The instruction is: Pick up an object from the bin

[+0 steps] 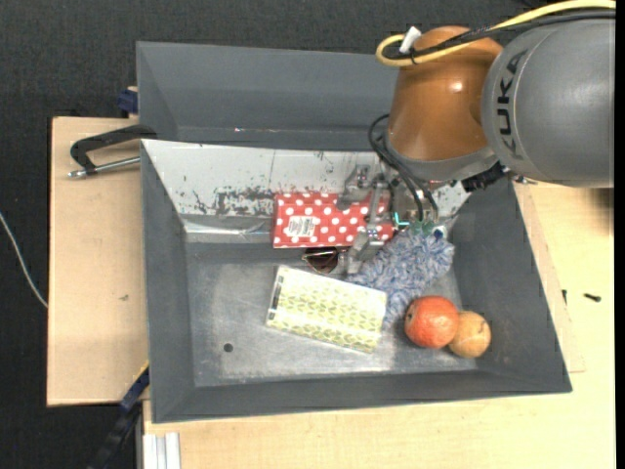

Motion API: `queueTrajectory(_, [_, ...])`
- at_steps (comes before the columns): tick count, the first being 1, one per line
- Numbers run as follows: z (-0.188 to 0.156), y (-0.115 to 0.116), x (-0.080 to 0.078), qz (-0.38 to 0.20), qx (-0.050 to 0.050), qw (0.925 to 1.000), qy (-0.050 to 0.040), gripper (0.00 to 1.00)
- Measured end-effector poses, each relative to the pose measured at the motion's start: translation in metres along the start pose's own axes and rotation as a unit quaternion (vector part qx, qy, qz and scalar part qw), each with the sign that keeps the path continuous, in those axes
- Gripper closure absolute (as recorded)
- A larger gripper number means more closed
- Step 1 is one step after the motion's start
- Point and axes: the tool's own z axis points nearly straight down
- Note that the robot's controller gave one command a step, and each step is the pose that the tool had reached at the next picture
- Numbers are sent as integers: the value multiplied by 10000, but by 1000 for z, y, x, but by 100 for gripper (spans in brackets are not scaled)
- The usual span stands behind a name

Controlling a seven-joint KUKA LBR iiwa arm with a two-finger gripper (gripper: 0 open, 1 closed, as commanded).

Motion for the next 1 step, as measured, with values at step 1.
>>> queueTrajectory(1, [0,0,0,2,-1,10000,-1,0])
